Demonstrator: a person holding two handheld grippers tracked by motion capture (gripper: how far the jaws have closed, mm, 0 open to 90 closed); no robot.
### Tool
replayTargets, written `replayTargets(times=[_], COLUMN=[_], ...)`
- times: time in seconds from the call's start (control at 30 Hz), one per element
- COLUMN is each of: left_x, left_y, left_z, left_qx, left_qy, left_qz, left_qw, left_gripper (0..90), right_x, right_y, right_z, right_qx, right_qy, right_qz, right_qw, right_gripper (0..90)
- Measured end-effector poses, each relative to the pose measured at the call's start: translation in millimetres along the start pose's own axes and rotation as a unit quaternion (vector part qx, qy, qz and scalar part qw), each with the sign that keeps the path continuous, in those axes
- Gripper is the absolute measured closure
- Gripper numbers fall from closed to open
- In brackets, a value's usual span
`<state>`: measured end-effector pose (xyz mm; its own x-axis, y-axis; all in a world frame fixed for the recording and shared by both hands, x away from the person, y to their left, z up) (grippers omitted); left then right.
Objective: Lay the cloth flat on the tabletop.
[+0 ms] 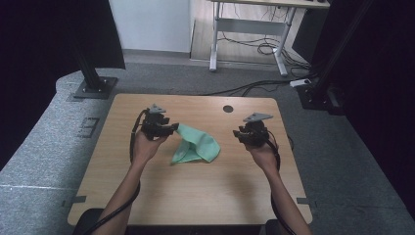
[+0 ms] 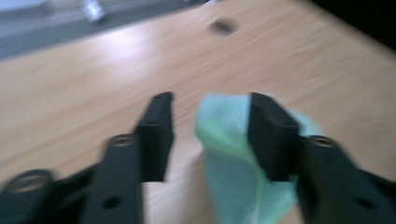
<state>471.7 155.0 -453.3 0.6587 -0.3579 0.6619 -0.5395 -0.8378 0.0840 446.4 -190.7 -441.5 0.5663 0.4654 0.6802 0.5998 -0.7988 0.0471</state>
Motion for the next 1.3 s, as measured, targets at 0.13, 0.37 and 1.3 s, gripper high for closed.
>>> replayTargets(times=[0.13,0.37,1.3], left_x=[-20.6,-46.1,-85.6], left_y=[-5.3,21.3,17.5], left_z=[6.1,16.0,5.2], left_qx=[-0.010,-0.040,-0.097], left_qy=[-0.003,-0.011,-0.013], left_qz=[-0.006,0.037,0.033], left_qw=[0.9999,0.9985,0.9946], left_gripper=[30.0,30.4,83.8], right_x=[-18.3,-38.9,-30.9], right_y=[-13.2,-37.8,-73.2], right_z=[18.5,43.6,62.2], right_qx=[0.036,0.089,0.080], right_qy=[-0.010,-0.028,-0.031], right_qz=[-0.007,-0.013,-0.066], right_qw=[0.9993,0.9955,0.9941], right_gripper=[55.0,55.3,83.6])
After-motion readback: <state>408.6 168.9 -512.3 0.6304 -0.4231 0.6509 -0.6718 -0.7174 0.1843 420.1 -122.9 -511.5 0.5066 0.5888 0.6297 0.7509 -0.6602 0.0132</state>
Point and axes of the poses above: each handheld gripper's, and its own axes: z roughly forward along the jaws, x roughly out of its top, y roughly to its right, the point moved 2 cm from there along z, roughly forward along the jaws, and after that the axes turned 9 degrees about -y, right-handed, at the moved point
